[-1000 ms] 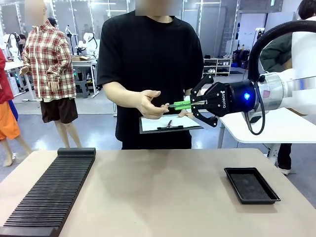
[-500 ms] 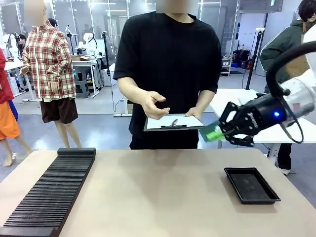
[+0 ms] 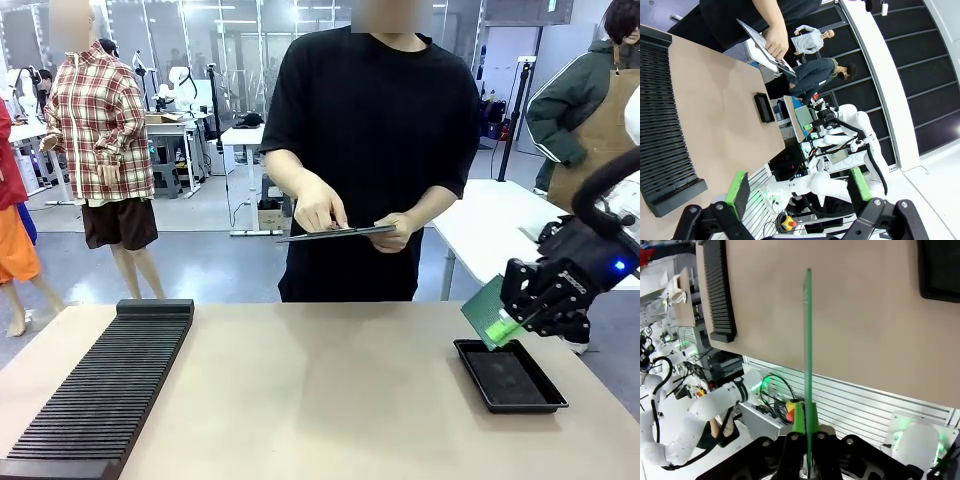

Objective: Inspect the PCB.
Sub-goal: Place the Blank PCB in the ESD tray.

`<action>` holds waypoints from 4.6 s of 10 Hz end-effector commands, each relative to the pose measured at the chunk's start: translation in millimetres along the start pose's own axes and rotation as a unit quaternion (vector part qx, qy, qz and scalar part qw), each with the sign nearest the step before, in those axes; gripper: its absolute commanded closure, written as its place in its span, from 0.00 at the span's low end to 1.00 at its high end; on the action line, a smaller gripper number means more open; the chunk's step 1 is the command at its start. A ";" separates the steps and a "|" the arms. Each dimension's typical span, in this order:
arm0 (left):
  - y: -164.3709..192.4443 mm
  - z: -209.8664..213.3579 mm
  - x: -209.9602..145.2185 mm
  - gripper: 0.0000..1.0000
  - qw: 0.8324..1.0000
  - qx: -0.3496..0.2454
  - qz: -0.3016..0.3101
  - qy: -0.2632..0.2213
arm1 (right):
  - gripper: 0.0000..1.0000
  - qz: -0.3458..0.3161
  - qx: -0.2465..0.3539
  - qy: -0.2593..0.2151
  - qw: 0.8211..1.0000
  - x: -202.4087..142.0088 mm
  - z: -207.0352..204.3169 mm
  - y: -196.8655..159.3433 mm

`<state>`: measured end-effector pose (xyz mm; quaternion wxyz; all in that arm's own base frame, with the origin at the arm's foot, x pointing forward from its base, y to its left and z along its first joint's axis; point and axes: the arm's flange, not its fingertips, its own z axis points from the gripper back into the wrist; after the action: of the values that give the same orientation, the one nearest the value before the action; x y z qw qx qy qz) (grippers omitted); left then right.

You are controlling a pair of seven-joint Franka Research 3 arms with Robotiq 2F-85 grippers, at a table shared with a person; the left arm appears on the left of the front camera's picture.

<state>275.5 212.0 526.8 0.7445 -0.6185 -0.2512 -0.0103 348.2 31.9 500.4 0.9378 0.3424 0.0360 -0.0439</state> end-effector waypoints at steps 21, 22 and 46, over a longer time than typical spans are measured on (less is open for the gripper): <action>-1.7 -0.9 -1.1 0.00 1.000 -0.001 -0.005 0.002 | 0.97 0.010 -0.217 -0.027 0.976 155.0 -73.8 -90.0; -1.7 -0.9 -1.1 0.00 1.000 -0.001 -0.005 0.002 | 0.97 0.009 -0.212 -0.026 0.977 157.8 -75.9 -89.5; -1.7 -0.9 -1.1 0.00 1.000 -0.001 -0.005 0.002 | 0.00 0.001 -0.252 -0.042 0.967 150.9 -67.1 -87.6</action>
<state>275.5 212.1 526.8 0.7444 -0.6185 -0.2513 -0.0103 483.0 -0.9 377.9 0.9949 0.0902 0.0085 -0.0455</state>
